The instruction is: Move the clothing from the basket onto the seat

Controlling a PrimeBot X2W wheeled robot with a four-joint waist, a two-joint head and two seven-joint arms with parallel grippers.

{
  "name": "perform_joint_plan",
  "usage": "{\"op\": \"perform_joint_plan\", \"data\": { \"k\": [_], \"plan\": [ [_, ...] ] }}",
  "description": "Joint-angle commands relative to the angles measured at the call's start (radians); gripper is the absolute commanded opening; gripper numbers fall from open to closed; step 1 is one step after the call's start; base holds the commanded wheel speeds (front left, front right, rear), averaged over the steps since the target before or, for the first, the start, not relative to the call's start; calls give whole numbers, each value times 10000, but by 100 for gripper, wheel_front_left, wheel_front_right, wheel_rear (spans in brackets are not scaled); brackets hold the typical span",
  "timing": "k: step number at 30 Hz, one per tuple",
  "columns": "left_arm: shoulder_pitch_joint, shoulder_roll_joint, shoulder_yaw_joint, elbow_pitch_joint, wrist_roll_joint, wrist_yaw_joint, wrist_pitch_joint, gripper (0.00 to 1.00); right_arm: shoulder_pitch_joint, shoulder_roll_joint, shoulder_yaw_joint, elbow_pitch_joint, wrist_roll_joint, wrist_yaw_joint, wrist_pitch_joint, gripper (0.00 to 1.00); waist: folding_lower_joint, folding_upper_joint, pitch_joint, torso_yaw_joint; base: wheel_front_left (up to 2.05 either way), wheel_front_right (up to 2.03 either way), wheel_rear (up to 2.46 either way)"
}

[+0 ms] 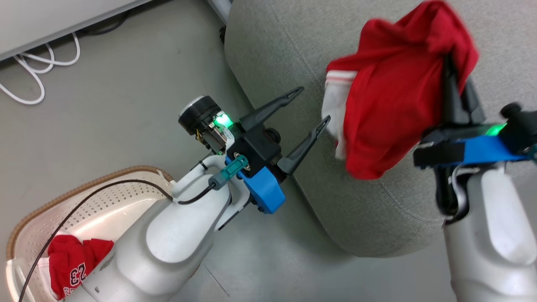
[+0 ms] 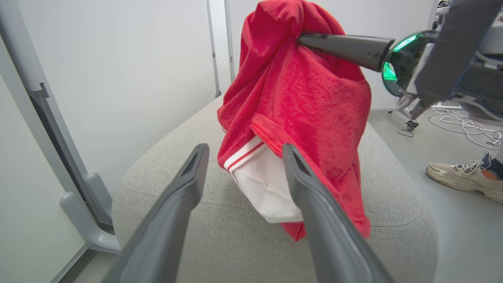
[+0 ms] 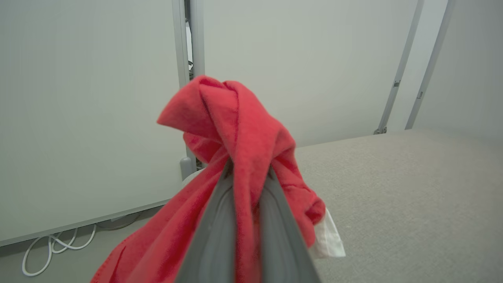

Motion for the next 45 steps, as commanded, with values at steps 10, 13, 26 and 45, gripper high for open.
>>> {"op": "perform_joint_plan", "data": {
  "k": [10, 13, 26, 45],
  "plan": [
    [-690, 445, 141, -608, 173, 182, 264, 100, -2802, -1013, -1684, -1176, -359, -8, -4, 0, 0, 0, 1662, 580, 0, 0, 0],
    [-932, 590, 161, -909, 250, 225, 415, 100, -3580, -1720, -2376, -1258, -328, -8, -4, 0, 0, 0, 2238, 755, 0, 0, 0],
    [-1651, 1241, 302, -2010, 511, 363, 941, 100, -5259, -3539, -4122, 928, -721, -8, -4, 0, 0, 0, 4221, 1399, 0, 0, 0],
    [-1466, 1457, 137, -2246, 349, 501, 980, 100, -3806, -2177, -4731, 3074, -802, -8, -5, 100, 0, 0, 4192, 1352, 0, 0, 0]
  ]
}}
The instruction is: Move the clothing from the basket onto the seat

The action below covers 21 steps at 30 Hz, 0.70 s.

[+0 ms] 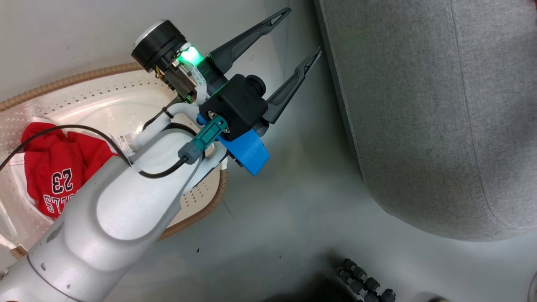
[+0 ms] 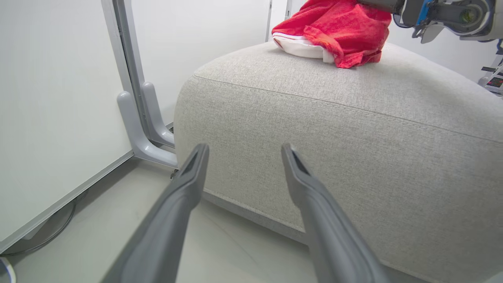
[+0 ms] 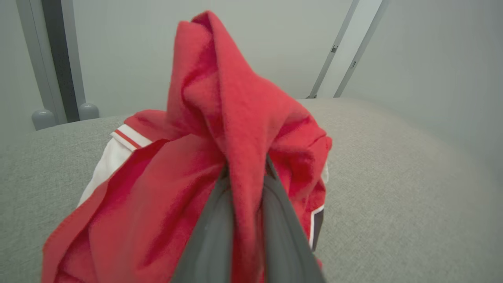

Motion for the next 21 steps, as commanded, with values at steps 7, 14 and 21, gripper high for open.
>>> {"op": "perform_joint_plan", "data": {
  "k": [7, 14, 21],
  "plan": [
    [362, -166, 6, 377, -287, 176, -596, 100, 1268, 213, 109, -1196, 32, -10, -2, 100, -1, 0, -988, 137, 0, 0, 0],
    [969, -425, 339, 978, -771, 485, -1227, 100, 2448, 411, 1008, -2679, -17, -10, -2, 100, -1, 0, -2443, 478, 0, 0, 0],
    [1630, -502, 1056, 1276, -1244, 865, -1444, 100, 3138, 566, 2388, -3558, 25, -10, -2, 100, -1, 0, -3640, 991, 0, 0, 0]
  ]
}}
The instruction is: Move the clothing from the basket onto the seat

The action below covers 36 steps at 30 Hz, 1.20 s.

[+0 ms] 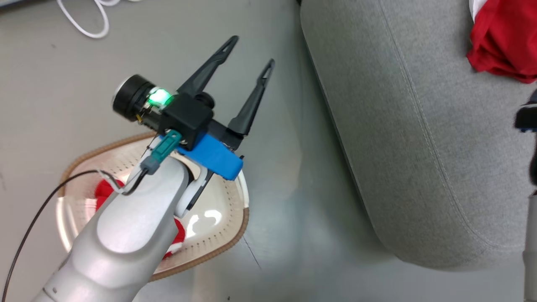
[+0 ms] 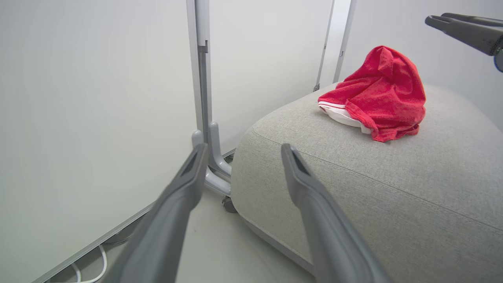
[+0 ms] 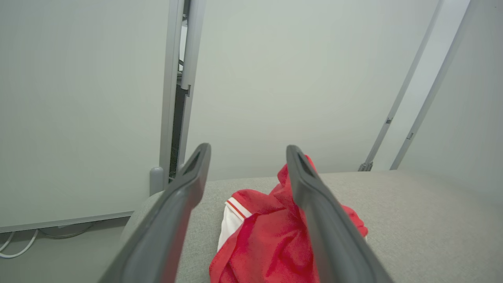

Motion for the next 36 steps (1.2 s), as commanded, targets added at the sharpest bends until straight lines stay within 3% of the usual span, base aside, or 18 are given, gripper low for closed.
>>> {"op": "perform_joint_plan", "data": {
  "k": [1, 7, 17, 26, 36],
  "plan": [
    [297, -9, 197, 2, -108, 137, -81, 100, 291, 66, 288, -127, 9, -10, -2, 100, 2, 0, -822, 525, 0, 0, 0],
    [1368, -23, 1390, -467, -188, 450, -69, 100, 868, 240, 1486, -578, 83, -10, -2, 100, 2, 0, -1821, 1168, 0, 0, 0],
    [3548, -171, 3595, -970, 114, 537, -71, 100, 2118, 534, 2871, -928, 129, -10, -2, 100, 2, 0, -3146, 2046, 0, 0, 0],
    [5423, -525, 5114, -1223, 654, 150, -72, 100, 3641, 883, 3212, -1052, 308, -10, -2, 100, 2, 0, -4085, 2480, 0, 0, 0],
    [6873, -1073, 6018, -1373, 1337, -537, -73, 100, 5174, 1325, 3132, -932, 450, -10, -2, 100, 2, 0, -5022, 2711, 0, 0, 0]
  ]
}}
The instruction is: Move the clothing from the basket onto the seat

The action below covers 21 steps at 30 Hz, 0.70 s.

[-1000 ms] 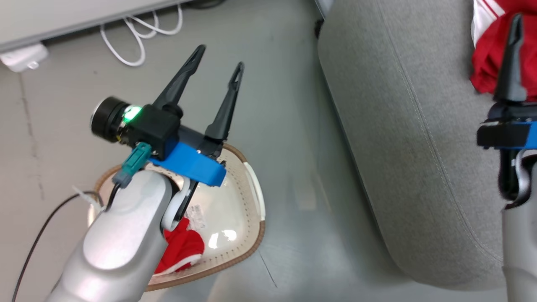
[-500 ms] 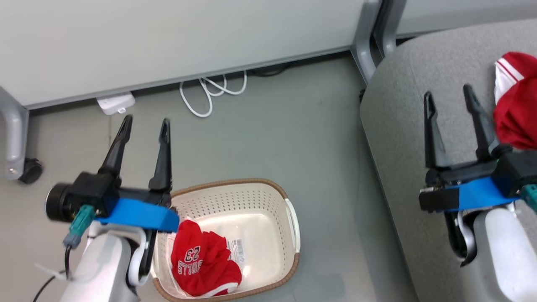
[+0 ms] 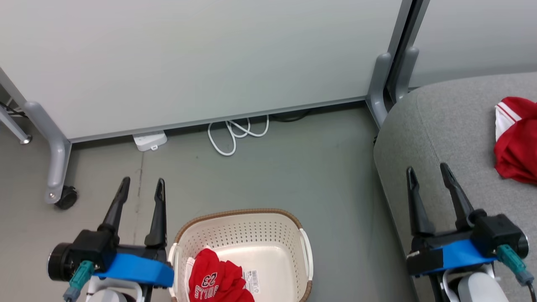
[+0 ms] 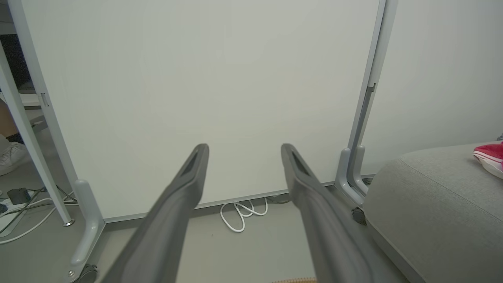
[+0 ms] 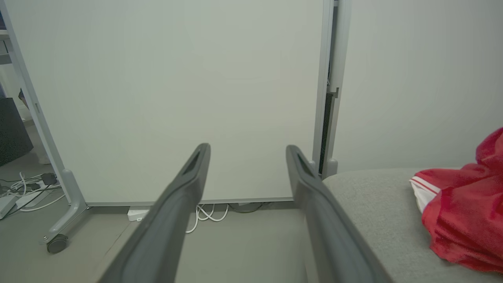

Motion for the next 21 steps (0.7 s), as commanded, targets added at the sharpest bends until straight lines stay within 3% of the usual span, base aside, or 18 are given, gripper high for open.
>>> {"op": "perform_joint_plan", "data": {
  "k": [1, 21],
  "plan": [
    [281, -52, 152, 8, 97, -122, -29, 100, 335, 106, -68, 56, 53, -10, -2, 100, 2, 0, -250, 102, 0, 0, 0],
    [1098, -559, 921, 294, 700, -673, -29, 100, 1072, 409, -151, 253, 10, -10, -2, 100, 2, 0, -584, 148, 0, 0, 0]
  ]
}}
